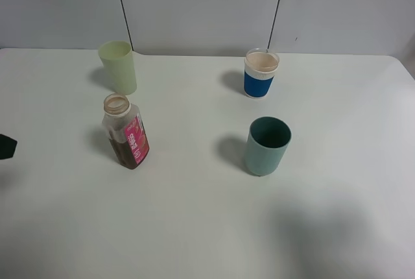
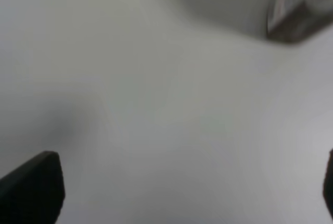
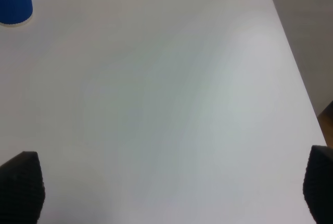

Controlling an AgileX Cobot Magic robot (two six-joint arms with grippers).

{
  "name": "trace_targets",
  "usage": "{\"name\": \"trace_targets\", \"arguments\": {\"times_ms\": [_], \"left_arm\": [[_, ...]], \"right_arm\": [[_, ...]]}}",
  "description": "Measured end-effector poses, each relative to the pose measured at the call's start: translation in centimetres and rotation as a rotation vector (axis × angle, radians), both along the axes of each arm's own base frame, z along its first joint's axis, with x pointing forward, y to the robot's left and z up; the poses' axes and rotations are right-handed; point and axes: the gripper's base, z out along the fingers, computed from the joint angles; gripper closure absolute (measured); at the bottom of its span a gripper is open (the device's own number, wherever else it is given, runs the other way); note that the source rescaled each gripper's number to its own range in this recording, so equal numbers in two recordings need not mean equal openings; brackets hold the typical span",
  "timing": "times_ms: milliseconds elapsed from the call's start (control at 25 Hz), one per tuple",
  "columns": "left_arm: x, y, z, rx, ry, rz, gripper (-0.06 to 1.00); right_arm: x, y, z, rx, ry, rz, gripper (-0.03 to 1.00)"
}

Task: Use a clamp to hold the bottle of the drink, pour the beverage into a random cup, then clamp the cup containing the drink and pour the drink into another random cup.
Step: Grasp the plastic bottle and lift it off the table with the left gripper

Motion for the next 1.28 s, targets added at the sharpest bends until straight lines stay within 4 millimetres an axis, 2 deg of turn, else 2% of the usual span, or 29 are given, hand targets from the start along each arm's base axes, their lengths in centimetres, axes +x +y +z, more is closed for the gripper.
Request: {"name": "trace_targets", "arguments": {"times_ms": [240,480,720,960,1280], "left_arm": [[1.5,-1.2,-1.9,0.01,0.136,-0.095,-0.06],[1.4,-3.4,-5.6,0.014,0.242,-0.217,-0.06],[2.1,-4.9,-8.3,-0.043,0.172,-0.19,-0.06],[2.4,-4.8,-11.0,-0.083,0.101,-0.103,-0.06],[2.6,-5.1,-12.5,-0.092,-0.026,-0.075,-0.06]], "right_arm": [[0.0,0.0,0.0,0.0,0.0,0.0,-0.03],[0.0,0.0,0.0,0.0,0.0,0.0,-0.03],[0.0,0.0,0.0,0.0,0.0,0.0,-0.03],[0.0,0.0,0.0,0.0,0.0,0.0,-0.03],[0.0,0.0,0.0,0.0,0.0,0.0,-0.03]]}}
